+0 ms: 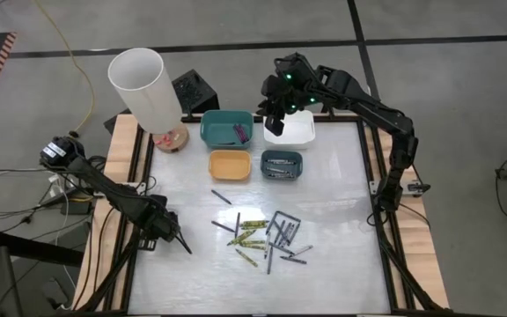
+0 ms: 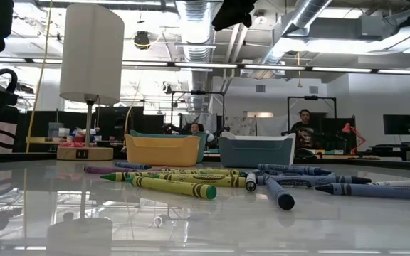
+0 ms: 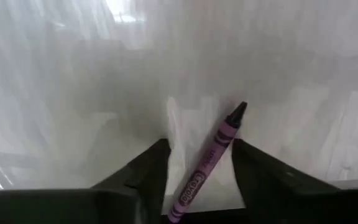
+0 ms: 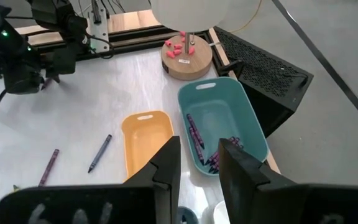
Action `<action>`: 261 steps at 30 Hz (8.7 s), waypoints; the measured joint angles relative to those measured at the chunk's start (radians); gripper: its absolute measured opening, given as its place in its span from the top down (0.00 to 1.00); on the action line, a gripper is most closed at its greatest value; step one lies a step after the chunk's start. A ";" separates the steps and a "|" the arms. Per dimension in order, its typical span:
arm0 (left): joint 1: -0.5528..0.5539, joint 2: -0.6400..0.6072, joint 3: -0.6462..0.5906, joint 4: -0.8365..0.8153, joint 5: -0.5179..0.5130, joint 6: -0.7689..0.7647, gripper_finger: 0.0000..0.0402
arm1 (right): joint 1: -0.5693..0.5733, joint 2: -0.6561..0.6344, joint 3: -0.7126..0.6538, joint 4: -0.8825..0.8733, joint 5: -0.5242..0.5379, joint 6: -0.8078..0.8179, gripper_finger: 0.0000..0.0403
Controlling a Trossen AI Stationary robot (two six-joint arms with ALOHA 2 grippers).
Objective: Sort crayons
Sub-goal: Put the violet crayon into the green bin
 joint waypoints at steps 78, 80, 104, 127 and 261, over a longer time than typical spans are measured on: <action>0.856 -0.101 0.522 1.276 -0.196 0.468 0.97 | 0.017 0.001 0.000 0.351 -0.412 0.067 0.46; 0.856 -0.095 0.522 1.307 -0.170 0.465 0.97 | 0.017 0.001 0.000 0.375 -0.411 0.064 0.46; 0.856 -0.095 0.522 1.296 -0.166 0.461 0.97 | 0.043 0.051 0.000 0.458 -0.402 0.067 0.52; 0.856 -0.098 0.521 1.126 -0.220 0.427 0.75 | 0.031 0.051 0.000 0.423 -0.259 0.076 0.99; 0.491 0.374 0.182 0.680 0.167 0.697 0.65 | -0.355 -0.066 0.166 -0.026 0.004 -0.117 0.73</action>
